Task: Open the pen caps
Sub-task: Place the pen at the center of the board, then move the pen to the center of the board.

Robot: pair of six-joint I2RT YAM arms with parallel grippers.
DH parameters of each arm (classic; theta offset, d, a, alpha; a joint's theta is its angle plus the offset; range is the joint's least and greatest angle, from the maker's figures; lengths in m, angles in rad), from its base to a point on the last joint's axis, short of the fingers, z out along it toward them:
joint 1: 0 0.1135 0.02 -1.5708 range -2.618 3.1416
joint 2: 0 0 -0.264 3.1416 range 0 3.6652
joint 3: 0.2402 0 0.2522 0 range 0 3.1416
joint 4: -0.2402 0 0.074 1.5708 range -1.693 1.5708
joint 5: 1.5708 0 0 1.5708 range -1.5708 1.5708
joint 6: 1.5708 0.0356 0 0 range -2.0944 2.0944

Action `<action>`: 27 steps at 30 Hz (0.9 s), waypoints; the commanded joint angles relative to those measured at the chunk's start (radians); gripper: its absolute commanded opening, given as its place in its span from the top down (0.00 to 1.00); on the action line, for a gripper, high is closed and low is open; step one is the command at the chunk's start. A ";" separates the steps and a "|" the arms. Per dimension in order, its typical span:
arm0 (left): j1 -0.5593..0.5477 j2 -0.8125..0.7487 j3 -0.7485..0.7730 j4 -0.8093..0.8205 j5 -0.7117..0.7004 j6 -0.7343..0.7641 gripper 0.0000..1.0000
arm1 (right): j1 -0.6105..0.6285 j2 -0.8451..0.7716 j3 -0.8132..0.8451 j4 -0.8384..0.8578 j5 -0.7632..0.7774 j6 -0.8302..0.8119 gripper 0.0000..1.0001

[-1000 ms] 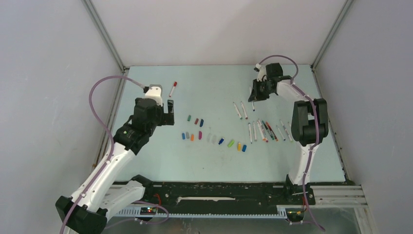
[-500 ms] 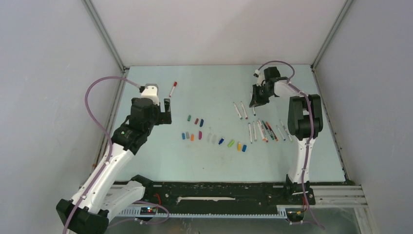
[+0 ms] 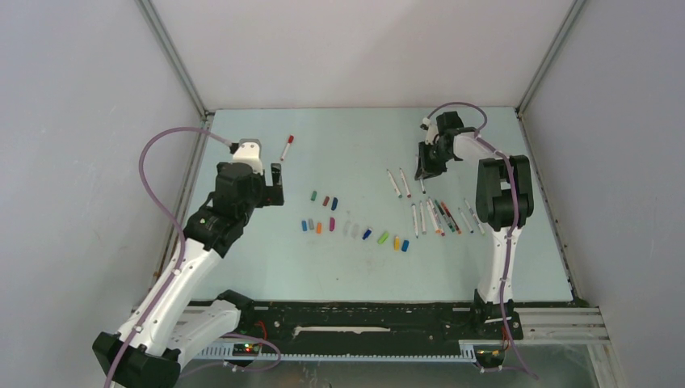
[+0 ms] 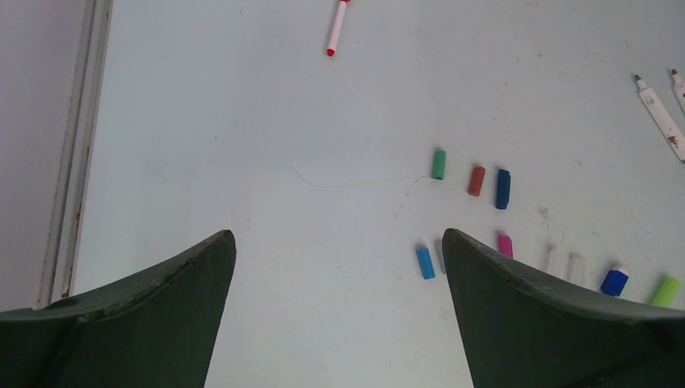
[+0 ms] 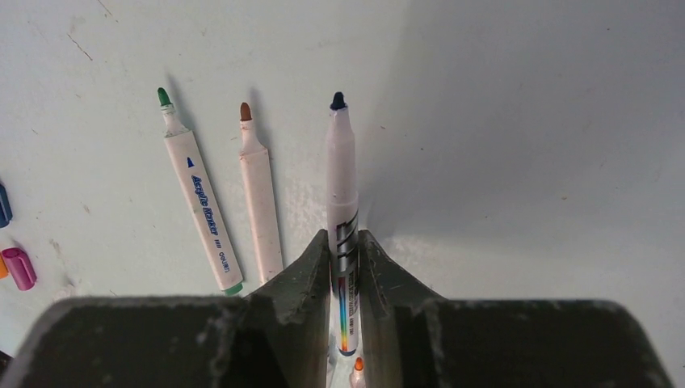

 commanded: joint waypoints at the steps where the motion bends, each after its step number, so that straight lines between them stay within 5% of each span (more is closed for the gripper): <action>1: 0.009 -0.024 -0.015 0.029 0.014 0.015 0.00 | -0.003 0.008 0.046 -0.011 0.009 0.002 0.80; 10: 0.009 -0.034 -0.047 0.066 0.056 0.009 0.00 | 0.000 0.006 0.049 -0.019 0.003 0.000 0.77; 17: 0.018 0.019 -0.032 0.117 0.224 -0.086 0.00 | -0.008 -0.042 0.045 -0.041 -0.043 -0.029 0.74; 27: 0.164 0.234 0.029 0.272 0.430 -0.201 0.00 | -0.026 -0.290 -0.041 -0.141 -0.225 -0.253 0.52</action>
